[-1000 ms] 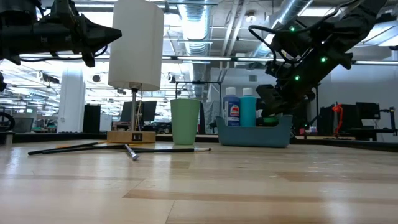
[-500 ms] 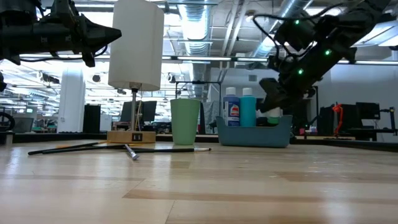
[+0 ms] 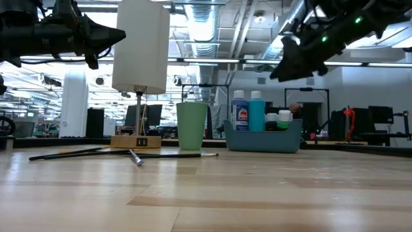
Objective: Pick & Place Paint Supplies
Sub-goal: Put the green paint bottle into the blue bin
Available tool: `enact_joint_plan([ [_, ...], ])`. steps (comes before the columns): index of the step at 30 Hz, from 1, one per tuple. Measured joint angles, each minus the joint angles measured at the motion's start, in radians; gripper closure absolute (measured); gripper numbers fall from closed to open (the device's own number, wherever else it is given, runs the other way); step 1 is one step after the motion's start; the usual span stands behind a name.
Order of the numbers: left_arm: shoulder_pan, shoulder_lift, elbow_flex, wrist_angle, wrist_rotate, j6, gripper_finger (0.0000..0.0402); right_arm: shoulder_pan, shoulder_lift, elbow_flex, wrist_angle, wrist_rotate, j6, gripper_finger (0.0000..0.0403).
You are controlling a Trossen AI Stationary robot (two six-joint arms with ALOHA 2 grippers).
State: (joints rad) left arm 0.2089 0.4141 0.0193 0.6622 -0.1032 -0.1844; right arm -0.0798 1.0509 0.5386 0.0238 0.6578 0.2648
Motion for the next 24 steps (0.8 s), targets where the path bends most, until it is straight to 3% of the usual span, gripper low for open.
enact_joint_plan([
  [7,0.0,0.0,0.0,0.001,0.0,0.0,0.0399,0.102,0.016,0.001,-0.001,-0.218,-0.147,0.023],
  [11,0.0,0.0,0.0,0.002,0.0,0.0,0.0399,0.131,0.067,0.001,-0.035,-0.212,-0.162,0.0267],
  [18,0.0,0.0,0.0,0.003,0.0,0.0,0.0399,0.054,0.124,0.0,-0.08,-0.207,-0.134,0.0387],
  [24,0.0,0.0,0.0,0.006,0.0,0.0,0.0399,0.005,0.133,0.0,-0.105,-0.213,-0.116,0.0389],
])
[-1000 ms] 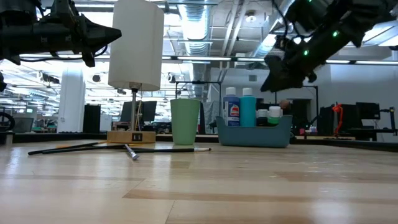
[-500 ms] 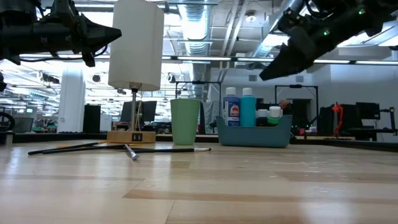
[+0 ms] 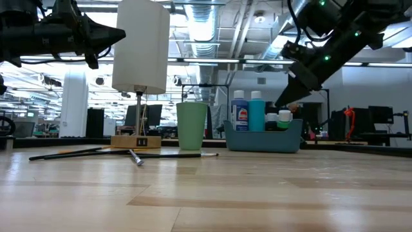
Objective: Pick & Place Paint Supplies
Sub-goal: Put the green paint bottle into the blue bin, then put the right silver paint brush into the green cup
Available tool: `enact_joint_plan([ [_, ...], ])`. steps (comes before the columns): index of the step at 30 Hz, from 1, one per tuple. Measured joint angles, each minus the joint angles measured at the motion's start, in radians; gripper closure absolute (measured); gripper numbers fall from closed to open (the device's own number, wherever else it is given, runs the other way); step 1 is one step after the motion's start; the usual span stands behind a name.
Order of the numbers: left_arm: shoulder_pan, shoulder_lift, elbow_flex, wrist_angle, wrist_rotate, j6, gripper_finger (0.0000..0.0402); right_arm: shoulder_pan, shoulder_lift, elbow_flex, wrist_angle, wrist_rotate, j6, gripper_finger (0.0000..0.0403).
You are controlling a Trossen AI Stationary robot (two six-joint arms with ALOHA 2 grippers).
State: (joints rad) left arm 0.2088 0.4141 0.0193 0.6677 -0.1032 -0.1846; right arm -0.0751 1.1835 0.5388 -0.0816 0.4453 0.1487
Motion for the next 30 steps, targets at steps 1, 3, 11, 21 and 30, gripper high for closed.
enact_joint_plan([
  [1,0.0,0.0,0.0,0.0,0.0,0.0,0.0399,-0.006,0.0,0.0,-0.012,-0.005,0.006,0.0393],
  [3,0.0,0.0,0.0,0.0,0.0,0.0,0.0399,-0.014,0.0,0.0,-0.034,-0.019,0.009,0.04],
  [11,0.0,0.0,0.0,0.0,0.0,0.0,0.0399,-0.044,0.0,0.0,-0.061,-0.025,0.01,0.0401],
  [21,0.0,0.0,0.0,0.0,0.0,0.0,0.0399,-0.08,0.0,0.0,-0.07,-0.021,0.001,0.0402],
  [30,0.0,0.0,0.0,0.002,0.0,0.0,0.0399,-0.113,0.0,0.0,-0.069,-0.018,-0.019,0.0402],
])
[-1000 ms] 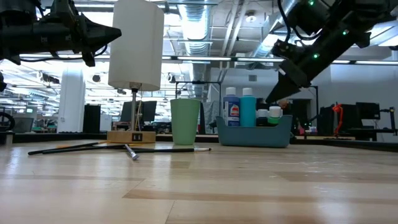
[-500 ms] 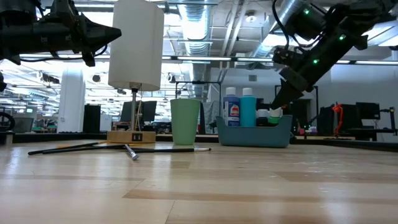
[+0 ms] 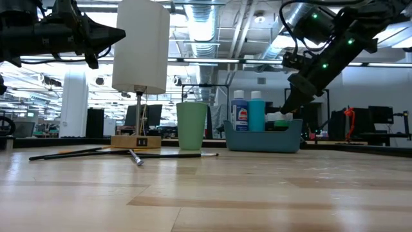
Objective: Pick & Place Paint Supplies
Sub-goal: Put the right silver paint brush into the green cup
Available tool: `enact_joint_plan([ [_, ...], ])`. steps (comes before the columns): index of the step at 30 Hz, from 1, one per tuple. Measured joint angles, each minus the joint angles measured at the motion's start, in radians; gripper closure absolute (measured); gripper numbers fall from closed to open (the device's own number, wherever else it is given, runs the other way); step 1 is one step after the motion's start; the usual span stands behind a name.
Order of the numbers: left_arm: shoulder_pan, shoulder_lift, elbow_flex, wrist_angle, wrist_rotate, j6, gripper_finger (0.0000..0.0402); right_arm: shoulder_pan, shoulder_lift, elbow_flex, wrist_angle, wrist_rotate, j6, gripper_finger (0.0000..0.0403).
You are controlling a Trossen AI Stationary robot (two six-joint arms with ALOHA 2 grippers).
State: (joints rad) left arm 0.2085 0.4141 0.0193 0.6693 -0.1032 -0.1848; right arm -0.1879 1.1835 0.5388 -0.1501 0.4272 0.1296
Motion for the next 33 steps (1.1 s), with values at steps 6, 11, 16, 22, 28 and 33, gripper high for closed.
enact_joint_plan([
  [6,0.0,0.0,0.0,0.002,0.0,0.0,0.0399,0.031,0.0,0.012,0.005,-0.018,0.005,0.0402],
  [11,0.0,0.0,0.0,0.004,0.0,0.0,0.0399,0.14,0.0,0.09,0.031,-0.094,0.01,0.0402],
  [16,0.0,0.0,0.0,0.006,0.0,0.0,0.0399,0.267,0.008,0.18,0.072,-0.098,-0.013,0.0396],
  [22,0.0,0.0,0.0,0.006,0.0,0.0,0.0399,0.345,0.1,0.267,0.078,-0.124,-0.078,0.0317],
  [28,0.0,0.0,0.0,0.006,0.0,0.0,0.0399,0.346,0.287,0.362,0.082,-0.193,-0.121,0.0206],
  [33,0.0,0.0,0.0,0.006,0.0,0.0,0.0399,0.32,0.45,0.455,0.077,-0.288,-0.166,0.0157],
])
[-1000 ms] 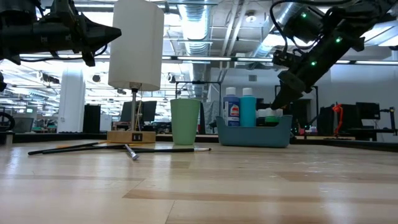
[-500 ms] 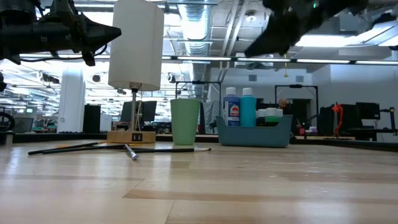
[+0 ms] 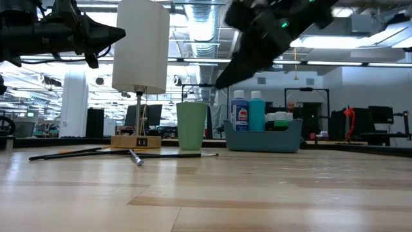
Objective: Pick & Place Paint Supplies
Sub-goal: Put the right silver paint brush into the green cup
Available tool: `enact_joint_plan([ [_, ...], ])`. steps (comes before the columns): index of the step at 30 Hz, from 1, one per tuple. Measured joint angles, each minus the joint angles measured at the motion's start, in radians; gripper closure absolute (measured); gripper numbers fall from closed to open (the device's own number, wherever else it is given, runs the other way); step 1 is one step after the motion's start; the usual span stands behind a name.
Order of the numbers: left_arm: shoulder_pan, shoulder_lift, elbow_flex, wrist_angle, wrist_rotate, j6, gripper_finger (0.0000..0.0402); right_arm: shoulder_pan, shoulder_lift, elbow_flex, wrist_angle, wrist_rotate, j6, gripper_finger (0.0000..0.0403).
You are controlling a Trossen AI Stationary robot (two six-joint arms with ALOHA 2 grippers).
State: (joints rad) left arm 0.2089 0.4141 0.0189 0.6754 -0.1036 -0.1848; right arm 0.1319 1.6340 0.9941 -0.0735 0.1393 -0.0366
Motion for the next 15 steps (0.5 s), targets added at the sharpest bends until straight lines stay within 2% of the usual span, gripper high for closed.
enact_joint_plan([
  [6,0.0,0.0,0.0,0.0,0.0,0.0,0.0399,-0.05,0.152,0.09,-0.013,-0.115,-0.056,0.0158],
  [15,0.0,0.0,0.0,0.001,0.0,0.0,0.0399,-0.11,0.273,0.153,-0.117,-0.117,-0.105,0.0163],
])
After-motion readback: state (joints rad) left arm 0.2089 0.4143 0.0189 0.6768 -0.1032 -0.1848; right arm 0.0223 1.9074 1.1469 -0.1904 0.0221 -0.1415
